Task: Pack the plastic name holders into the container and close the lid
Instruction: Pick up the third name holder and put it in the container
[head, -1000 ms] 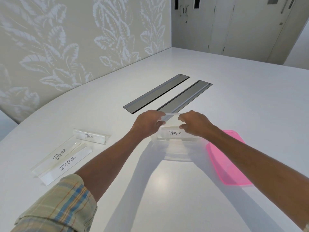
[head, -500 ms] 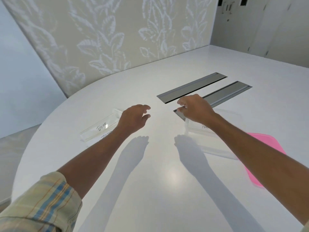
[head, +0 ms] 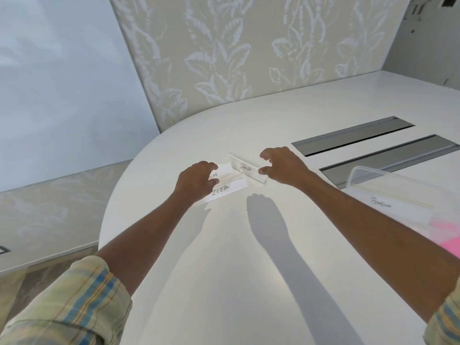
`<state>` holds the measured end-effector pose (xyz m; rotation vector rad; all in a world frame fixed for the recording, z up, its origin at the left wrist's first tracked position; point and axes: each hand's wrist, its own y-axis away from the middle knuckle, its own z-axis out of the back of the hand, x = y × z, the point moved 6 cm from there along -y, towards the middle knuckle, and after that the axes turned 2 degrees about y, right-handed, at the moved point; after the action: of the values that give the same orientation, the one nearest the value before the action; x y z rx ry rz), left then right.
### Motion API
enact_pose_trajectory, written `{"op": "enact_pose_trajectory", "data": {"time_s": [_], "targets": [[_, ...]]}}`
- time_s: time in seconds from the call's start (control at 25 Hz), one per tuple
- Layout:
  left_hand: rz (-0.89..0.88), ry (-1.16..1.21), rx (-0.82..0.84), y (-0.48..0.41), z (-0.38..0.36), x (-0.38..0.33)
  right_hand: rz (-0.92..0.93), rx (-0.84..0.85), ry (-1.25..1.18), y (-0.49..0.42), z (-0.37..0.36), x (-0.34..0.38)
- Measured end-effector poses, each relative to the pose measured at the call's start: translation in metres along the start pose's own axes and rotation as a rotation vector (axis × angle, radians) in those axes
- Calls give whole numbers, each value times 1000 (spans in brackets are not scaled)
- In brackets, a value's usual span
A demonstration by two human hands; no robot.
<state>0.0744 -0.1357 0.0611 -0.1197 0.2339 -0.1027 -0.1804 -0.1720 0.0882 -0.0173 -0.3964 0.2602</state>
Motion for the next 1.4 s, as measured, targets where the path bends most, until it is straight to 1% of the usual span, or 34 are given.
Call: {"op": "enact_pose_trajectory", "data": {"time_s": [0.16, 0.32, 0.52, 0.72, 0.84, 1.08, 1.4], "targets": [[61, 12, 68, 1, -8, 37, 60, 71, 60, -33, -37, 34], [80, 22, 127, -3, -24, 59, 134, 158, 116, -58, -73, 54], [97, 9, 206, -13, -51, 72, 226, 297, 266, -80, -113, 62], [81, -2, 229, -20, -69, 75, 248, 381, 360, -89, -136, 60], [68, -9, 233, -23, -76, 74, 260, 380, 380, -93, -144, 56], [57, -15, 189, -23, -78, 71, 253, 320, 375, -94, -146, 50], [32, -22, 163, -18, -64, 57, 259, 262, 384, -83, -130, 47]]}}
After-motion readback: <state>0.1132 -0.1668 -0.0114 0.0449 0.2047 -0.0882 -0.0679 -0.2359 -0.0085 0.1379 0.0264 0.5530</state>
